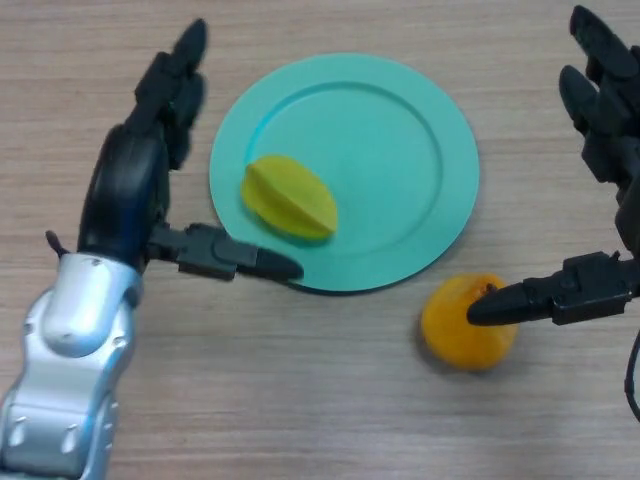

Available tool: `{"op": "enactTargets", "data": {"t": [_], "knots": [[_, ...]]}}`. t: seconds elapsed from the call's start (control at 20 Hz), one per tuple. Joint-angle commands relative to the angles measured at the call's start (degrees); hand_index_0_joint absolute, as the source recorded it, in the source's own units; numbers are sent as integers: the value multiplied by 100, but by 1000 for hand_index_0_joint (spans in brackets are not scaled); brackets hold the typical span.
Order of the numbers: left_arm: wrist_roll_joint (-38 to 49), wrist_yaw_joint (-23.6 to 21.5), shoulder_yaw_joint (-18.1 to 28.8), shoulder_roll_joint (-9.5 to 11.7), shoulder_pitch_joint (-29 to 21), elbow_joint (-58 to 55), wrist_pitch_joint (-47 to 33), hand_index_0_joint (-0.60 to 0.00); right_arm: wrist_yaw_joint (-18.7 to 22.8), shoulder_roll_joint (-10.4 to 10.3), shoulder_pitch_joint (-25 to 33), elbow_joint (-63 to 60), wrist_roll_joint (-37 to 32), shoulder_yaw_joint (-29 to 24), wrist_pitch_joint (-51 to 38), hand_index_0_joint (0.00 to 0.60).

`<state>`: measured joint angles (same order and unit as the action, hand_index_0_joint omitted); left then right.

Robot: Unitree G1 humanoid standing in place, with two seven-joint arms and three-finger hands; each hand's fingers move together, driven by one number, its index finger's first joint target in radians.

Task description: Pick up the yellow starfruit and place it on the plate

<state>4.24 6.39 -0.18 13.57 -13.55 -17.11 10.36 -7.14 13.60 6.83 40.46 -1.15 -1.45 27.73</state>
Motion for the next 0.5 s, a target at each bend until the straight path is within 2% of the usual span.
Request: {"op": "enactTargets", "data": {"t": [0.05, 0.25, 0.5], "knots": [[300, 159, 610, 251, 69, -761, -434, 0, 7, 100, 270, 129, -425, -224, -580, 0], [475, 366, 1064, 454, 402, -1260, -378, 0, 64, 117, 286, -126, -545, -264, -867, 0], [623, 576, 1401, 512, 761, -1404, -488, 0, 171, 94, 211, -146, -545, -221, -1128, 0]]}}
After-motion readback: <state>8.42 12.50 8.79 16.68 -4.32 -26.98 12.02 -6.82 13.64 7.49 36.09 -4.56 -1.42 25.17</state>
